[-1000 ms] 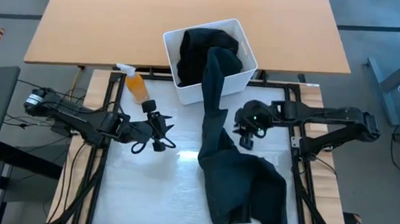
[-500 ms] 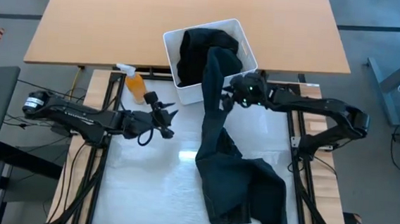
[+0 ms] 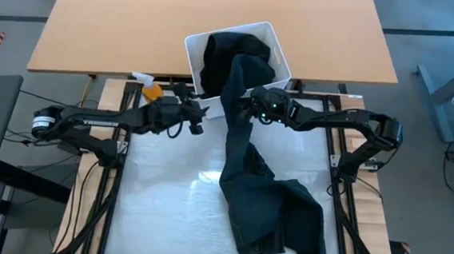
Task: Fold laundry
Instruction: Remove the blue long pants from the white bin
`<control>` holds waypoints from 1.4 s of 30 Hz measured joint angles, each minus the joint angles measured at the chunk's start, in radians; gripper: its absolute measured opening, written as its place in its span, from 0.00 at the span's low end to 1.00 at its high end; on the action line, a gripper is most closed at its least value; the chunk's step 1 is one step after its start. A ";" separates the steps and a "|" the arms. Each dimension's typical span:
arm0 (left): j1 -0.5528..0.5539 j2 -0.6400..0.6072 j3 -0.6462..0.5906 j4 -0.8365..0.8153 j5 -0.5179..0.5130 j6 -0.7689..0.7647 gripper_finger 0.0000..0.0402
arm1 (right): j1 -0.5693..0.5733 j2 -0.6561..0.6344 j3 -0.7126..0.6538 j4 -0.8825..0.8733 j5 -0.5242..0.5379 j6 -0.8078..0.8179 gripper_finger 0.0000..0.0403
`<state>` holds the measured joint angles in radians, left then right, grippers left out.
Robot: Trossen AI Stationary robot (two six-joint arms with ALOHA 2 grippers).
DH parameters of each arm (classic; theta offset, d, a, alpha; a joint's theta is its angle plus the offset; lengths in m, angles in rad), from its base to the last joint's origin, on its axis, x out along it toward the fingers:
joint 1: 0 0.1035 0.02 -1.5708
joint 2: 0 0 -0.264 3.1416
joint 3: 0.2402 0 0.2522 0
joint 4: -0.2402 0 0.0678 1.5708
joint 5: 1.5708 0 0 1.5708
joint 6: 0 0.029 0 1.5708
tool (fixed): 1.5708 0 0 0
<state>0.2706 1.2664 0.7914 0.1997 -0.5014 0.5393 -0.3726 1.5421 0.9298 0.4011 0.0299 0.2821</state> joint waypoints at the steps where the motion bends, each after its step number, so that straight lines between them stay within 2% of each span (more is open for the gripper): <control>1: 0.009 0.024 0.009 -0.004 -0.005 0.006 0.51 | 0.007 -0.007 0.000 0.017 -0.029 -0.001 0.23; 3: 0.019 0.069 0.032 -0.011 -0.043 0.027 0.51 | 0.024 -0.029 0.000 0.049 -0.091 -0.019 0.09; 4: 0.022 0.086 0.045 -0.019 -0.069 0.037 0.51 | 0.031 -0.049 0.000 0.058 -0.118 -0.030 0.06; 8: 0.023 0.135 0.093 -0.106 -0.158 0.096 0.46 | 0.084 -0.157 0.000 0.048 -0.214 -0.094 0.08; 10: 0.023 0.141 0.113 -0.156 -0.179 0.131 0.37 | 0.127 -0.223 0.000 0.029 -0.280 -0.153 0.09; 13: 0.028 0.139 0.137 -0.217 -0.183 0.162 0.19 | 0.211 -0.323 0.000 -0.026 -0.384 -0.249 0.07; 15: 0.037 0.130 0.150 -0.257 -0.161 0.174 0.08 | 0.277 -0.386 0.000 -0.093 -0.414 -0.313 0.05; 20: 0.072 0.110 0.155 -0.348 -0.154 0.234 0.06 | 0.477 -0.500 -0.002 -0.263 -0.420 -0.426 0.07; 23: 0.094 0.092 0.155 -0.396 -0.150 0.285 0.05 | 0.620 -0.527 -0.018 -0.280 -0.432 -0.518 0.07; 27: 0.121 0.072 0.155 -0.422 -0.075 0.303 0.05 | 0.829 -0.530 -0.021 -0.263 -0.461 -0.703 0.06; 29: 0.126 0.062 0.155 -0.424 -0.038 0.320 0.05 | 0.914 -0.531 -0.019 -0.251 -0.407 -0.780 0.06; 31: 0.127 0.050 0.154 -0.427 -0.011 0.349 0.05 | 0.966 -0.530 -0.019 -0.261 -0.278 -0.811 0.06; 33: 0.121 0.037 0.153 -0.432 0.009 0.390 0.05 | 0.981 -0.521 -0.019 -0.265 -0.130 -0.792 0.06; 35: 0.114 0.022 0.153 -0.440 0.028 0.422 0.05 | 0.964 -0.506 -0.018 -0.263 -0.030 -0.749 0.06; 38: 0.111 -0.003 0.153 -0.480 0.055 0.456 0.05 | 0.899 -0.478 -0.019 -0.277 0.012 -0.655 0.06; 42: 0.125 -0.027 0.153 -0.549 0.060 0.502 0.05 | 0.769 -0.430 -0.018 -0.271 0.017 -0.495 0.06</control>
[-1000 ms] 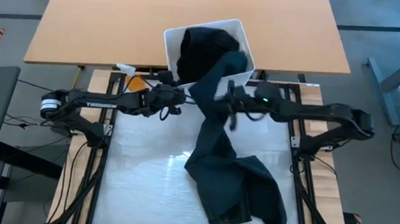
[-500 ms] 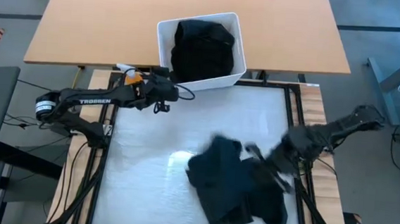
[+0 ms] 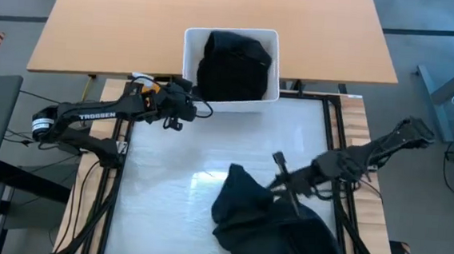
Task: Fold laundry
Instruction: Remove the blue long pants from the white bin
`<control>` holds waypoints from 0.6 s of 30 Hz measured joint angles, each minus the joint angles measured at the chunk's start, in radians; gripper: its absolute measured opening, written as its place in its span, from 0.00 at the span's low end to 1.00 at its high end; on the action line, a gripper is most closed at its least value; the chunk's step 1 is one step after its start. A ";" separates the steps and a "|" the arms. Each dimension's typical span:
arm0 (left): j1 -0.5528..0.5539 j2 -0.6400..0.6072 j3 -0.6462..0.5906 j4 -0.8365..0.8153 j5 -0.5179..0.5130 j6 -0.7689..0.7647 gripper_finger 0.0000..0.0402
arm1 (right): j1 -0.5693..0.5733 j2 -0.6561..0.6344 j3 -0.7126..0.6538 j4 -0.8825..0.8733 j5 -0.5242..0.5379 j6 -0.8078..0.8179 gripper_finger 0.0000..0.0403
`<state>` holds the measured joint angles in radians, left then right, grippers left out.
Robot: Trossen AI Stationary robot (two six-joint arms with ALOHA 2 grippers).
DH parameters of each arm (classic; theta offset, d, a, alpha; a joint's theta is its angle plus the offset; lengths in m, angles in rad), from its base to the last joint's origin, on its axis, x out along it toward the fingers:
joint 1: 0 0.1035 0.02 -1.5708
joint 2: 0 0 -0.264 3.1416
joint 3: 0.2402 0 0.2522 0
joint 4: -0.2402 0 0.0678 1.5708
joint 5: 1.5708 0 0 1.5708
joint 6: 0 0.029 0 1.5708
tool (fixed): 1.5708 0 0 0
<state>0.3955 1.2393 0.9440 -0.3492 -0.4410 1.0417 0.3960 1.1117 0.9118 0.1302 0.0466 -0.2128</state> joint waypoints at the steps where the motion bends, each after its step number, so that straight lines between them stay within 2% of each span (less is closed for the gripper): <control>1: 0.008 -0.002 0.000 -0.013 -0.008 0.004 0.05 | -0.041 0.020 0.000 -0.001 0.005 0.047 0.06; 6: 0.033 -0.003 0.000 -0.015 0.000 -0.019 0.05 | -0.227 0.127 0.000 -0.021 0.006 0.248 0.08; 11: 0.025 -0.002 0.001 0.049 -0.004 -0.064 0.11 | -0.328 0.174 0.000 -0.039 -0.067 0.337 0.14; 18: 0.001 -0.004 0.010 0.090 -0.198 -0.067 0.27 | -0.366 0.144 0.000 -0.151 -0.073 0.355 0.23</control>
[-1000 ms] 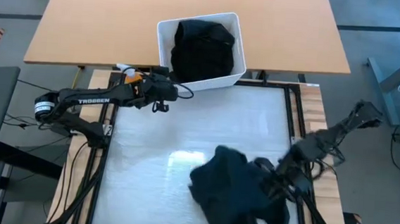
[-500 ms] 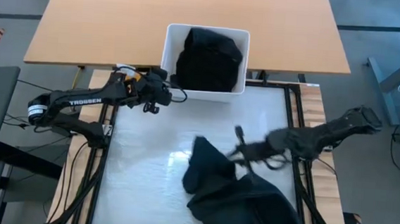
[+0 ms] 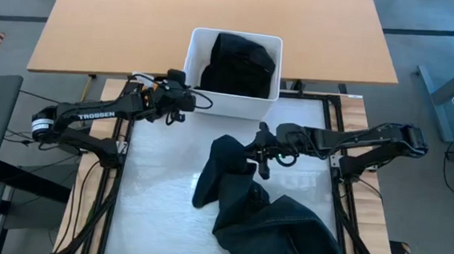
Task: Fold laundry
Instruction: Remove the blue long pants from the white bin, then fold the blue long pants
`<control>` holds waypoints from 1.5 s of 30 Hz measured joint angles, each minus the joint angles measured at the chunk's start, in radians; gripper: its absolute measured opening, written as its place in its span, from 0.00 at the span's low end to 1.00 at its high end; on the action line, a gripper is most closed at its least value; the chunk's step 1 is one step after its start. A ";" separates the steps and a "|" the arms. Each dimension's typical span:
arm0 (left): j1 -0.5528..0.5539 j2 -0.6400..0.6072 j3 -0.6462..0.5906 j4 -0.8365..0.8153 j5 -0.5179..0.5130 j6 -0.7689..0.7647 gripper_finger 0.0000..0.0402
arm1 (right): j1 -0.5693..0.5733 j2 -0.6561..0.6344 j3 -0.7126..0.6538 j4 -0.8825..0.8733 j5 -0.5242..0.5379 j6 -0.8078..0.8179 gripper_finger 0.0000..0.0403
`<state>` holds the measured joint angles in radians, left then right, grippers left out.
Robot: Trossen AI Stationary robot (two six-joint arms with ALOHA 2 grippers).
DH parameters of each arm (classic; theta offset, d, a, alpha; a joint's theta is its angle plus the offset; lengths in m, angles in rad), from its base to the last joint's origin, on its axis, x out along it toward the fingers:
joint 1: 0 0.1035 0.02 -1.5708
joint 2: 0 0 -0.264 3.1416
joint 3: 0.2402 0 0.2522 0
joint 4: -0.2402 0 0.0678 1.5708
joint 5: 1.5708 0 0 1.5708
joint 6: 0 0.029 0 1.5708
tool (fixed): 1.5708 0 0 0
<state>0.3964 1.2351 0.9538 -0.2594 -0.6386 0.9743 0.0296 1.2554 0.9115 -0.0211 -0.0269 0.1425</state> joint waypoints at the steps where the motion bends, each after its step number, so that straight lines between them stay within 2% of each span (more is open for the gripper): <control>1: -0.005 0.000 0.007 -0.001 -0.016 -0.009 0.29 | 0.000 -0.010 0.000 -0.022 0.000 0.000 0.24; 7: -0.049 0.000 0.071 -0.012 -0.020 -0.049 0.37 | 0.002 -0.091 0.000 -0.192 -0.001 0.060 0.39; 13: -0.119 0.000 0.145 -0.090 0.011 -0.114 0.38 | 0.018 -0.152 0.000 -0.412 -0.001 0.200 0.51; 15: -0.153 -0.006 0.176 -0.157 0.057 -0.173 0.38 | 0.042 -0.159 0.000 -0.463 -0.001 0.245 0.53; 18: -0.218 -0.033 0.210 -0.255 0.236 -0.317 0.38 | 0.108 -0.155 0.000 -0.472 0.000 0.286 0.53; 21: -0.286 -0.079 0.198 -0.288 0.542 -0.486 0.38 | 0.206 -0.142 0.000 -0.421 -0.001 0.303 0.52; 24: -0.369 -0.108 0.129 -0.185 0.882 -0.607 0.38 | 0.317 -0.133 0.000 -0.360 0.002 0.311 0.50; 26: -0.446 -0.106 0.058 -0.048 0.991 -0.667 0.38 | 0.389 -0.124 0.002 -0.312 0.024 0.344 0.48; 28: -0.531 -0.088 -0.016 0.124 0.971 -0.707 0.38 | 0.457 -0.115 0.001 -0.303 0.068 0.397 0.47; 31: -0.641 -0.031 -0.096 0.368 0.844 -0.705 0.38 | 0.553 -0.097 0.001 -0.308 0.160 0.506 0.45; 33: -0.699 0.030 -0.109 0.487 0.773 -0.666 0.38 | 0.610 -0.085 0.001 -0.312 0.218 0.586 0.43; 36: -0.747 0.129 -0.075 0.582 0.716 -0.612 0.38 | 0.686 -0.068 0.001 -0.315 0.285 0.702 0.41; 40: -0.758 0.266 0.017 0.556 0.704 -0.607 0.38 | 0.787 -0.037 0.001 -0.296 0.391 0.857 0.37; 45: -0.762 0.409 0.142 0.420 0.709 -0.635 0.38 | 0.889 0.034 0.030 -0.271 0.512 0.986 0.32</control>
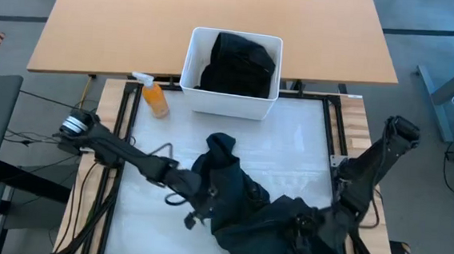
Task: Fold laundry
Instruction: Fold the blue long pants
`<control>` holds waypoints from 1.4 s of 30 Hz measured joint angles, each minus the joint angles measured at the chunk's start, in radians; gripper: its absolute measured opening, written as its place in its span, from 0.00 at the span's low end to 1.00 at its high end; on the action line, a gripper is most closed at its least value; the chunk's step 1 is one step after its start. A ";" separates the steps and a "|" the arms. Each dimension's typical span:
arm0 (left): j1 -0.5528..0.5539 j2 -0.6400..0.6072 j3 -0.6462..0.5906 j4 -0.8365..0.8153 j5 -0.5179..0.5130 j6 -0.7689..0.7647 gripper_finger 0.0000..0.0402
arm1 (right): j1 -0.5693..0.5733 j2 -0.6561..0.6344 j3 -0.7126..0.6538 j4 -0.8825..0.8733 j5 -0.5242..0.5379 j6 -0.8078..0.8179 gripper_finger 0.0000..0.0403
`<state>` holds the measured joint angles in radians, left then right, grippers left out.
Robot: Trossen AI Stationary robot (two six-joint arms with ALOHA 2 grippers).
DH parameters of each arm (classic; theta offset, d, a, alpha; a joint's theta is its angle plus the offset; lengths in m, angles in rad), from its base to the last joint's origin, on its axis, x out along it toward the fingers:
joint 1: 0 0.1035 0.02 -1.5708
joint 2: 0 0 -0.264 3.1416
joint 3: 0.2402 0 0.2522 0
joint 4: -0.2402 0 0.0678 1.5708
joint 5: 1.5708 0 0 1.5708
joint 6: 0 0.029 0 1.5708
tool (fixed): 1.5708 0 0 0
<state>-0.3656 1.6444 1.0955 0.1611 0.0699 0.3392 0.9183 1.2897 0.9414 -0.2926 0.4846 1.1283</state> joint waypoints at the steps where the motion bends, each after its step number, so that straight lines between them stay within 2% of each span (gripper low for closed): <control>1: -0.003 0.026 0.021 -0.027 0.000 -0.014 0.38 | 0.013 0.014 0.012 0.003 0.016 0.015 0.32; 3: -0.011 0.067 0.052 -0.083 0.001 -0.037 0.39 | 0.032 0.043 0.039 0.001 0.037 0.032 0.30; 8: -0.036 0.128 0.098 -0.096 0.002 -0.097 0.42 | 0.040 0.100 0.115 -0.007 0.045 0.018 0.29; 15: -0.049 0.151 0.108 -0.010 -0.007 -0.217 0.50 | 0.025 0.137 0.153 -0.056 0.043 -0.034 0.29; 22: -0.054 0.265 0.113 0.111 -0.113 -0.259 0.55 | 0.031 0.138 0.153 -0.073 0.042 -0.037 0.29; 27: -0.061 0.336 0.175 0.082 -0.204 -0.254 0.54 | 0.053 0.171 0.154 -0.078 0.050 -0.063 0.29; 29: -0.064 0.339 0.204 0.038 -0.209 -0.223 0.49 | 0.060 0.194 0.154 -0.079 0.050 -0.063 0.29; 31: -0.066 0.339 0.239 -0.005 -0.217 -0.192 0.39 | 0.069 0.217 0.154 -0.082 0.050 -0.063 0.29; 35: -0.069 0.315 0.334 -0.172 -0.277 -0.125 0.08 | 0.084 0.244 0.154 -0.085 0.053 -0.063 0.29; 36: -0.069 0.301 0.363 -0.228 -0.288 -0.107 0.04 | 0.087 0.245 0.154 -0.087 0.057 -0.064 0.29; 39: -0.068 0.242 0.449 -0.417 -0.324 -0.049 0.03 | 0.090 0.242 0.154 -0.100 0.087 -0.076 0.29; 42: -0.067 0.158 0.515 -0.577 -0.356 -0.016 0.01 | 0.090 0.230 0.153 -0.090 0.126 -0.156 0.29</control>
<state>-0.4328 1.8021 1.6103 -0.4161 -0.2864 0.3227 1.0080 1.5200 1.0946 -0.3821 0.6106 0.9725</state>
